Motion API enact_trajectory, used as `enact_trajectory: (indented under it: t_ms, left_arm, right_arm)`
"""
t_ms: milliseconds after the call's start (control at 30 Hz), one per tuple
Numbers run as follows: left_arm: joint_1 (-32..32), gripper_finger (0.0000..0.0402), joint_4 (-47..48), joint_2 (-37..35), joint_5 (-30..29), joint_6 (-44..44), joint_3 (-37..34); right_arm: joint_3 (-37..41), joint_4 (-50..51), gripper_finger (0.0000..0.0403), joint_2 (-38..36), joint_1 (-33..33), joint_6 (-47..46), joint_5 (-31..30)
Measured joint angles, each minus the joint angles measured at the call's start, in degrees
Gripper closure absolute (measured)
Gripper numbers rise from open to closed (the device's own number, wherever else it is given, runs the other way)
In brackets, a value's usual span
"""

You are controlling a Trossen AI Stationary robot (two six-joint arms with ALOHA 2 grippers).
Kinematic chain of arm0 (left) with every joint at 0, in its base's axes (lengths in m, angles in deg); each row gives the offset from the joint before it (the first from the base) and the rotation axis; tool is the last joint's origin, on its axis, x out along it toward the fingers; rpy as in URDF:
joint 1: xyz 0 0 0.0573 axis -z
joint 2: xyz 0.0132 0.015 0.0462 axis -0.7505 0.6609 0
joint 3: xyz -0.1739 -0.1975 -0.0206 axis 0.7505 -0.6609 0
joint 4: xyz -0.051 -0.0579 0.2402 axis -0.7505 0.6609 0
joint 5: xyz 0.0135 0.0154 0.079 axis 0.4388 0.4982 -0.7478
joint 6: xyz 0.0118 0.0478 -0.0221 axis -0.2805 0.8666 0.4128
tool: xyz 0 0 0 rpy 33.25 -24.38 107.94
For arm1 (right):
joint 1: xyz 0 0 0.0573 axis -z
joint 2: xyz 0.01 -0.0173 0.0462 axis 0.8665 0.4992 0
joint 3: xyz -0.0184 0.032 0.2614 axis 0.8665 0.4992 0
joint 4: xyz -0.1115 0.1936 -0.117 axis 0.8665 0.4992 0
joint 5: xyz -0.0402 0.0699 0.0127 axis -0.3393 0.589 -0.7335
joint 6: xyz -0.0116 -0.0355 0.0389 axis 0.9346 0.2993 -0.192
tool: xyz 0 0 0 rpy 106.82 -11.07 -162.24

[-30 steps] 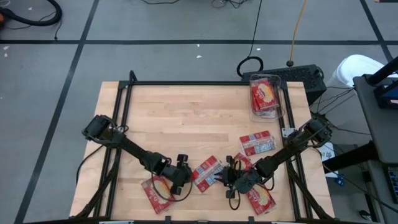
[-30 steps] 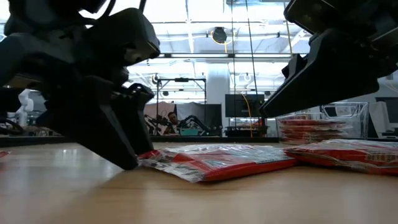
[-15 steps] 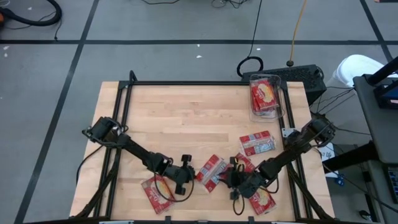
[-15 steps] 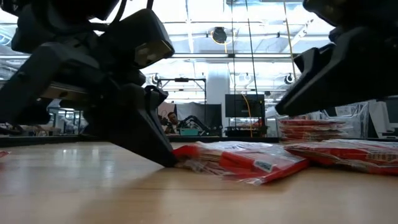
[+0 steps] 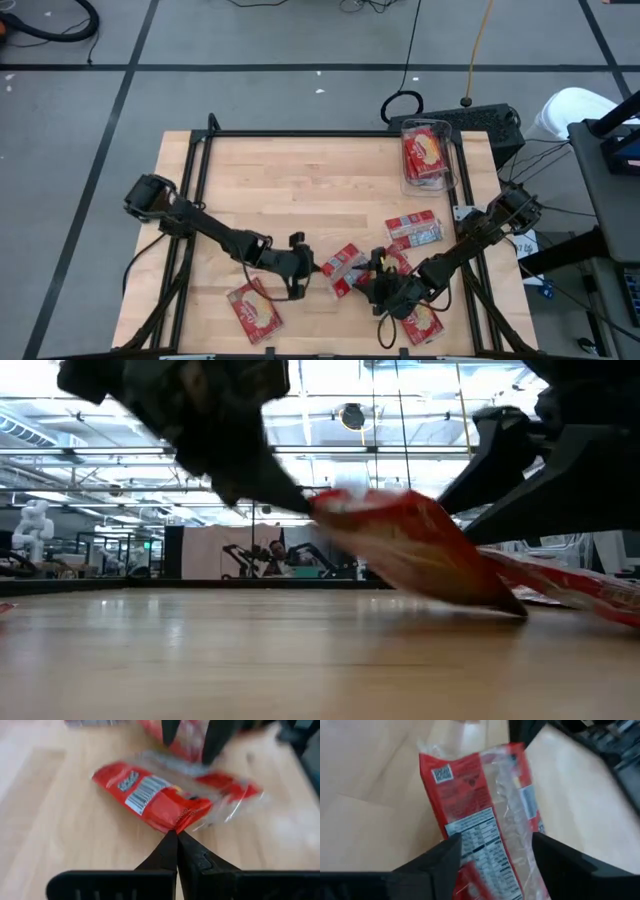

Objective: Sort popcorn bags into baskets
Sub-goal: Put the red popcorn bag into the transparent bin

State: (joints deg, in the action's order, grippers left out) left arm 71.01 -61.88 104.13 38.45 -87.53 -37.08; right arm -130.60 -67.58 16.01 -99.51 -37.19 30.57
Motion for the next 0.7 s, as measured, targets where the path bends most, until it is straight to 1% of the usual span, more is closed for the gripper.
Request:
enact_trajectory:
  t_ms: [167, 267, 333, 467, 533, 600, 700]
  left_arm:
    - [-1.87, 0.04, 0.35, -4.17, -0.28, -1.97, 0.02]
    - [-3.38, 0.0399, -0.99, -5.48, -0.61, -3.07, 0.1]
    - [-4.12, 0.04, -1.74, -5.65, -0.73, -3.63, 0.11]
    - [-4.92, 0.04, -3.81, -5.74, -0.75, -4.32, 0.11]
    - [-5.06, 0.04, -3.66, -5.72, -0.76, -4.62, 0.11]
    - [-5.06, 0.04, -3.83, -5.72, -0.81, -5.1, 0.11]
    - [-5.04, 0.0398, -4.45, -5.72, -0.79, -5.3, 0.11]
  right_arm:
    - [0.0, 0.03, 0.014, 0.0, 0.14, 4.11, -2.23]
    - [0.0, 0.11, 0.0136, 0.04, 0.45, 4.67, -2.44]
    - [0.0, 0.08, 0.0137, 0.04, 0.5, 4.86, -4.52]
    - [0.07, -0.49, 0.0145, 0.63, 0.47, 2.89, -13.82]
    - [0.04, -1.04, 0.0151, 0.63, 0.91, 1.98, -14.57]
    - [0.04, -1.0, 0.0161, 0.63, 1.52, 1.69, -14.02]
    - [0.04, -1.09, 0.019, 0.63, 2.5, -0.24, -13.9]
